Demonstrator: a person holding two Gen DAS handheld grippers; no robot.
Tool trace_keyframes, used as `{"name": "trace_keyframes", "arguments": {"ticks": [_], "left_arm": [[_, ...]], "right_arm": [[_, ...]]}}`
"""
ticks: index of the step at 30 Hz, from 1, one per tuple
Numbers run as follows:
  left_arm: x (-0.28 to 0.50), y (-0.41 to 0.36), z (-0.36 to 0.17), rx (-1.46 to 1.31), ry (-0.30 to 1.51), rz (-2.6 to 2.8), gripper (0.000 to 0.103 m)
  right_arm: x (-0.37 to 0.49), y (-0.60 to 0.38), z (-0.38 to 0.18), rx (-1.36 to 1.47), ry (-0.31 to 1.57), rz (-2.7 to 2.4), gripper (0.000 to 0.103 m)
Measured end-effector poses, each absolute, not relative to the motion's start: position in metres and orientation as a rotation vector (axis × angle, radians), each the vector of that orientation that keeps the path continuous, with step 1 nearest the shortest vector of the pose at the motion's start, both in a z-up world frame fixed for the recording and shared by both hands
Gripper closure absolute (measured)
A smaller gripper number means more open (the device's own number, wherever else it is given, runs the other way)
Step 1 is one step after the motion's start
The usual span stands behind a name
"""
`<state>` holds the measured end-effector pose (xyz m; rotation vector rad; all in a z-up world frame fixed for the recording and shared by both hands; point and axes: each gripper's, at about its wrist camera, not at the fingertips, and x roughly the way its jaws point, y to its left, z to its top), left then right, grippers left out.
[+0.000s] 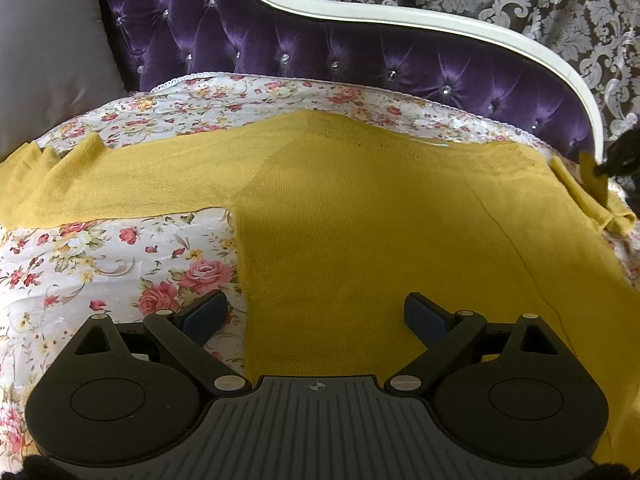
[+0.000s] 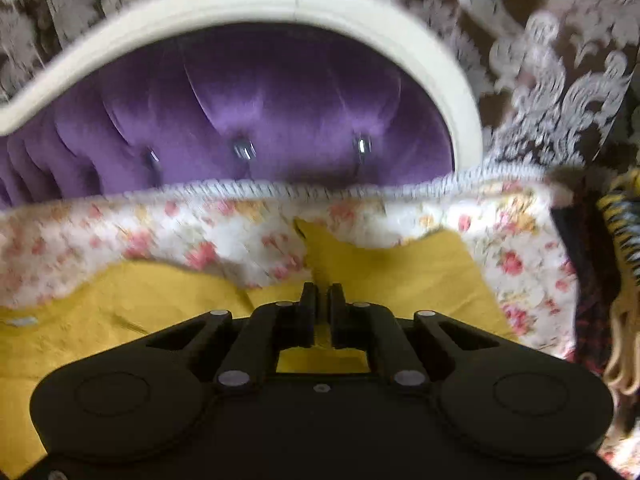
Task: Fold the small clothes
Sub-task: 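Move the right gripper to the sweater sleeve cuff and grasp it, then lift the sleeve with the right gripper and lay it across the body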
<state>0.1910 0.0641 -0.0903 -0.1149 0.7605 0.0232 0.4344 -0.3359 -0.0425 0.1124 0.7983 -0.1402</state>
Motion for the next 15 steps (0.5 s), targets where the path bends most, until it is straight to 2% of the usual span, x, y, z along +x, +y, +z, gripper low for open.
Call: {"name": "trace_keyframes", "arguments": {"ticks": [9,15], "left_arm": [[0.183,0.076,-0.074,-0.148,0.764,-0.031,0.012],[0.170,0.103,-0.059,-0.177,0.730,0.017,0.012]], "right_arm": [[0.402,-0.245,0.053,0.253,0.663,0.179,0.091],[0.392,-0.131,0.060,0.280,0.657,0.452,0.091]]}}
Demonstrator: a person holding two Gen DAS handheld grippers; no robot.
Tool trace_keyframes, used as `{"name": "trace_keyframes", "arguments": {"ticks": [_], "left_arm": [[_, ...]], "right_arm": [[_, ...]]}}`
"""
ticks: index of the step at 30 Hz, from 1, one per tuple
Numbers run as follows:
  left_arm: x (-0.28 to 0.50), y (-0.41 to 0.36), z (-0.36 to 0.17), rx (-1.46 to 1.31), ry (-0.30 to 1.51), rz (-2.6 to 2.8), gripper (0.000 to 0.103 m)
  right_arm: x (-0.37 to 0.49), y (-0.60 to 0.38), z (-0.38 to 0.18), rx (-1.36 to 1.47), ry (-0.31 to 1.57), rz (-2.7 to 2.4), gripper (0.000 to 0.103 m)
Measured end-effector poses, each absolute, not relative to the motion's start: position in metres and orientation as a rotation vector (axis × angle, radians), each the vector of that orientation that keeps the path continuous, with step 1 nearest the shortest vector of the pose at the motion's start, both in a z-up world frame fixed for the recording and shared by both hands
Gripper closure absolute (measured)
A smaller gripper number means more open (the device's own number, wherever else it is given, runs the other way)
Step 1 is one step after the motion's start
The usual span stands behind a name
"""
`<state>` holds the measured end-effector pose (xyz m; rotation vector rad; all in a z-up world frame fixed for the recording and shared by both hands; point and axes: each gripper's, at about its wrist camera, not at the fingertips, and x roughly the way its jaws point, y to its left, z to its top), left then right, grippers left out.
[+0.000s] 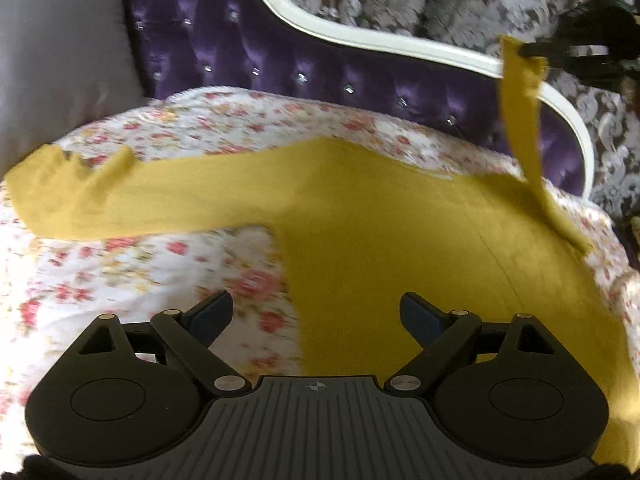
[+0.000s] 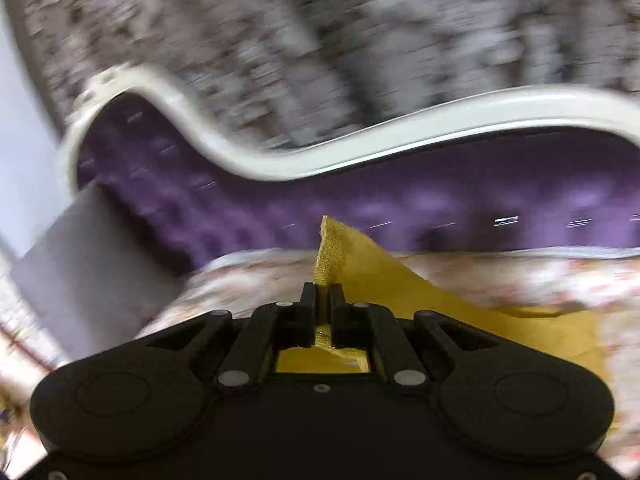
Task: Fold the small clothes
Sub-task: 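Lift the sleeve with the right gripper and lay it across the body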
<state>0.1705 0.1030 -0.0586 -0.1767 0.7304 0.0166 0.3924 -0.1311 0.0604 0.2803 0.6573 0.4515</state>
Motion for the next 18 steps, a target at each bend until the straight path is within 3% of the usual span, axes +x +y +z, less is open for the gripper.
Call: {"name": "trace_keyframes", "arguments": {"ticks": [6,7,9,10,12,18], "left_arm": [[0.168,0.127,-0.045,-0.151,0.708,0.053,0.012],[0.168,0.130,-0.044,-0.146,0.707,0.060,0.012],[0.170,0.136,-0.043,-0.143,0.712,0.067,0.012],[0.170,0.138,-0.043,-0.141,0.717,0.069,0.012],[0.172,0.142,-0.043,-0.136,0.724,0.068,0.012],[0.193,0.145,-0.038,-0.118,0.719,0.054,0.012]], "right_arm": [[0.398,-0.031,-0.002,0.191,0.735,0.559,0.089],[0.396,-0.022,-0.013,0.172,0.747,0.568,0.082],[0.395,-0.008,-0.033,0.166,0.771,0.578,0.077],[0.394,-0.005,-0.042,0.173,0.781,0.579,0.067],[0.388,-0.011,-0.052,0.204,0.774,0.582,0.057],[0.373,-0.077,-0.056,0.277,0.741,0.472,0.057]]}}
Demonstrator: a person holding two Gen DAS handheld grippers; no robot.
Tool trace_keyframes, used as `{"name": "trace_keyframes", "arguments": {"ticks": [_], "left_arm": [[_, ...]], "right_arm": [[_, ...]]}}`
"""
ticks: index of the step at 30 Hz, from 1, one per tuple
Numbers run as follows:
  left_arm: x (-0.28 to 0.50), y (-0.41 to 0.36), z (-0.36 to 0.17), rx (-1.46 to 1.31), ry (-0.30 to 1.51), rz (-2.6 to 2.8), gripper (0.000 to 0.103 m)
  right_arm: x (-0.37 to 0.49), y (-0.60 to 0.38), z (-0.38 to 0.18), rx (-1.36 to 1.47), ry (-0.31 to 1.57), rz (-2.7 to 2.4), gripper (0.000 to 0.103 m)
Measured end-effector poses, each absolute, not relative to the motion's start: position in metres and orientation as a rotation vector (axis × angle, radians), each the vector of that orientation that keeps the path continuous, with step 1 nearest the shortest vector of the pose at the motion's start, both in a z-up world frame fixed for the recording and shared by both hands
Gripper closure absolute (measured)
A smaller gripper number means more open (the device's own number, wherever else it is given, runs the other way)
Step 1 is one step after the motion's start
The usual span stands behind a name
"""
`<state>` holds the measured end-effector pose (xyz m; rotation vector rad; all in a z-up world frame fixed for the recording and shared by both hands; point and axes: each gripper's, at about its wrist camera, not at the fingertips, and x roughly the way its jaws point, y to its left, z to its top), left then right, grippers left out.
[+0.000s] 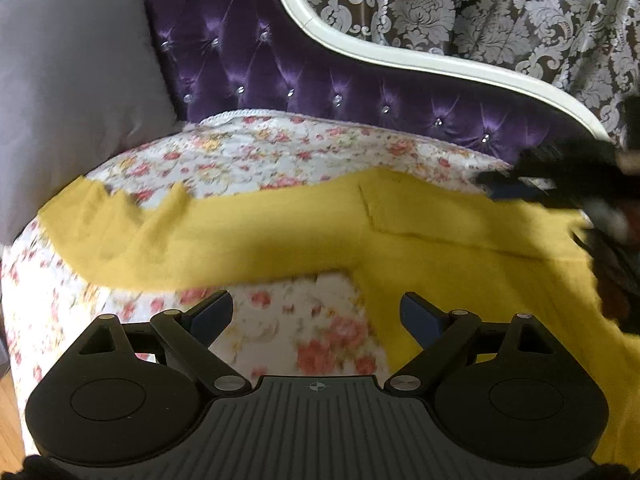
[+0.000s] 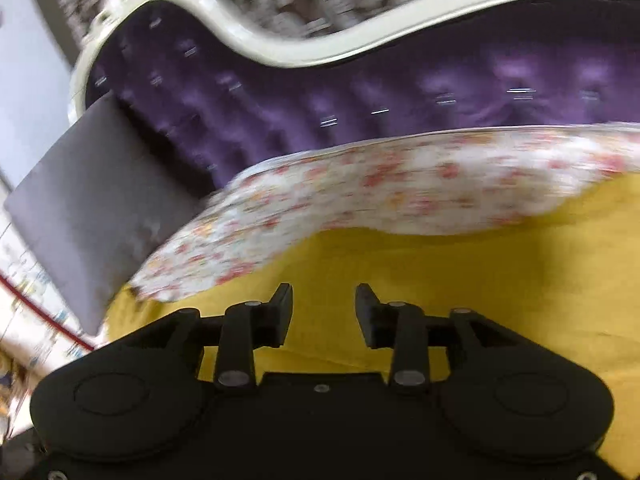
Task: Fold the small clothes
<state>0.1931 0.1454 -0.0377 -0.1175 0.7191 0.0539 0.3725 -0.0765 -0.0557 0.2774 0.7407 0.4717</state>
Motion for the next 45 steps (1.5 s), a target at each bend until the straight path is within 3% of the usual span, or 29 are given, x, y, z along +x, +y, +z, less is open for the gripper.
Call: {"name": "trace_keyframes", "arguments": {"ticks": [8,10,18,20,22,25,35,45], "left_arm": [[0.273,0.123,-0.043,-0.117,0.751,-0.023,0.013],[0.293,0.120,-0.050,-0.142,0.777,-0.043,0.019],[0.347,0.104,-0.074,-0.132,0.883,-0.048,0.026],[0.353,0.098,-0.077,-0.105,0.878,-0.037,0.034],[0.356,0.091,-0.077,-0.071,0.856,-0.044,0.075],[0.358,0.081,-0.072,-0.039,0.832,-0.065,0.097],[0.317,0.102,-0.008,-0.069,0.647,-0.076,0.097],[0.324,0.137,-0.058,-0.065,0.791,0.040,0.097]], "right_arm": [[0.342,-0.196,-0.063,0.309,0.725,0.232,0.055],[0.334,-0.210,-0.064,0.305,0.721,0.213,0.055],[0.318,-0.232,-0.073,0.278,0.683,0.203,0.049],[0.316,-0.239,-0.077,0.298,0.685,0.201,0.049],[0.315,-0.245,-0.080,0.312,0.688,0.194,0.049],[0.312,-0.251,-0.083,0.315,0.689,0.187,0.049],[0.305,-0.267,-0.082,0.335,0.664,0.173,0.049],[0.334,-0.293,-0.077,0.320,0.659,0.117,0.044]]}}
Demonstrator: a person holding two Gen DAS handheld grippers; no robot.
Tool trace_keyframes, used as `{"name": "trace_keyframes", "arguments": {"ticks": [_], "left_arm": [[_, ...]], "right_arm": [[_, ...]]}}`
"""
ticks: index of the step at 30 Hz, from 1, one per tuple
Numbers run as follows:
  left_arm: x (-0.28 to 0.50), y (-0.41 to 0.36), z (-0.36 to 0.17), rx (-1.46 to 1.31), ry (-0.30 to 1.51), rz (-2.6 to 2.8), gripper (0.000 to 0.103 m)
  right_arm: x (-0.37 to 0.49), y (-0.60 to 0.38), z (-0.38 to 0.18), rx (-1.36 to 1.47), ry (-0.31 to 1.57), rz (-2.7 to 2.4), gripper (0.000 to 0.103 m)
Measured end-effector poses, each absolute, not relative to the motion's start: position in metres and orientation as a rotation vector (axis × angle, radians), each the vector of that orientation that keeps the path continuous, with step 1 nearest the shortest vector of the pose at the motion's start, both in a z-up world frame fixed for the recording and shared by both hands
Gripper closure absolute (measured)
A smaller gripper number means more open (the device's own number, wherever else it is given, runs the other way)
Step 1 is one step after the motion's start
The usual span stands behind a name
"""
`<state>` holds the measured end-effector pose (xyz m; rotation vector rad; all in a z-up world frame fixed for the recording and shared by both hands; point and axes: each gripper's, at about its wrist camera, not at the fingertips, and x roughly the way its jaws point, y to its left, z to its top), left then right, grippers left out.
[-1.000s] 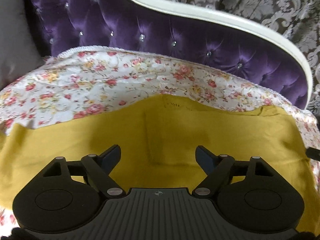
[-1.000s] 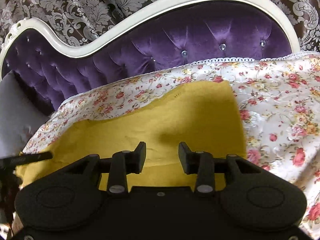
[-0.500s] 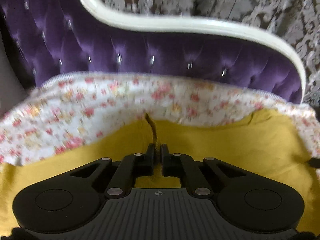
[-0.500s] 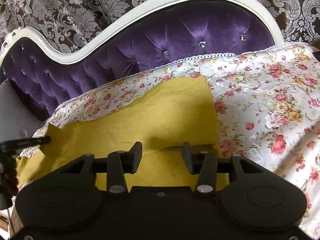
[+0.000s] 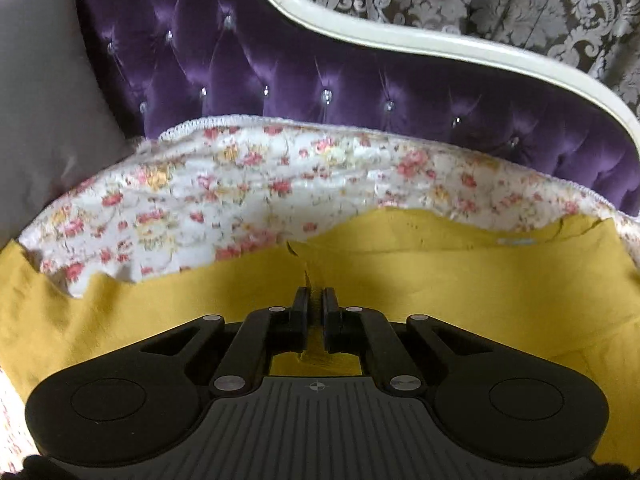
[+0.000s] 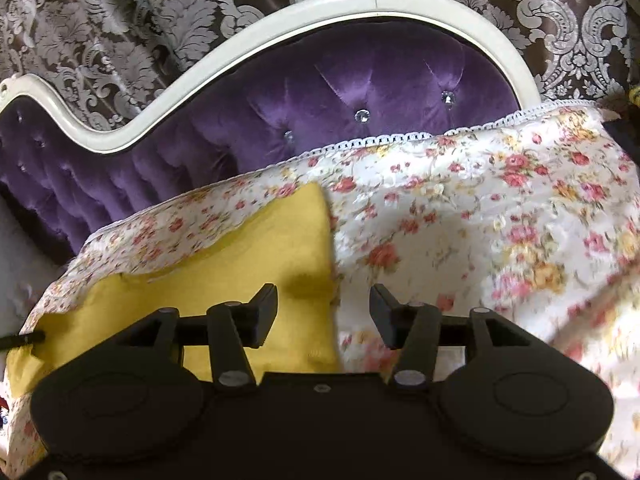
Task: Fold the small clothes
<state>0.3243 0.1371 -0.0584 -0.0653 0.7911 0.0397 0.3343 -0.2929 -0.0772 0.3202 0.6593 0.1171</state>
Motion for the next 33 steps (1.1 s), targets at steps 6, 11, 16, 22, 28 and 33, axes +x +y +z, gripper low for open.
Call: {"name": "trace_keyframes", "arguments": {"ticks": [6,11,16,22,28,33], "left_arm": [[0.319,0.136,-0.060,-0.067,0.786,0.019,0.097],[0.317,0.135,-0.055,-0.062,0.768,0.003,0.097],[0.317,0.128,-0.047,-0.076,0.748,-0.027,0.097],[0.316,0.107,-0.046,-0.069,0.738,-0.085,0.097],[0.316,0.105,-0.041,-0.081,0.730,-0.080,0.097],[0.314,0.105,-0.014,-0.092,0.677,-0.103,0.097]], "right_arm": [[0.380,-0.298,-0.088,0.356,0.692,0.166,0.044],[0.403,-0.291,-0.095,0.358,0.725,0.176,0.044],[0.406,-0.285,-0.092,0.243,0.722,0.169,0.094],[0.403,-0.341,-0.089,0.279,0.713,-0.031,0.085],[0.357,-0.294,-0.064,0.079,0.654,0.111,0.060],[0.320,-0.240,-0.073,-0.192,0.636,0.190,0.040]]}}
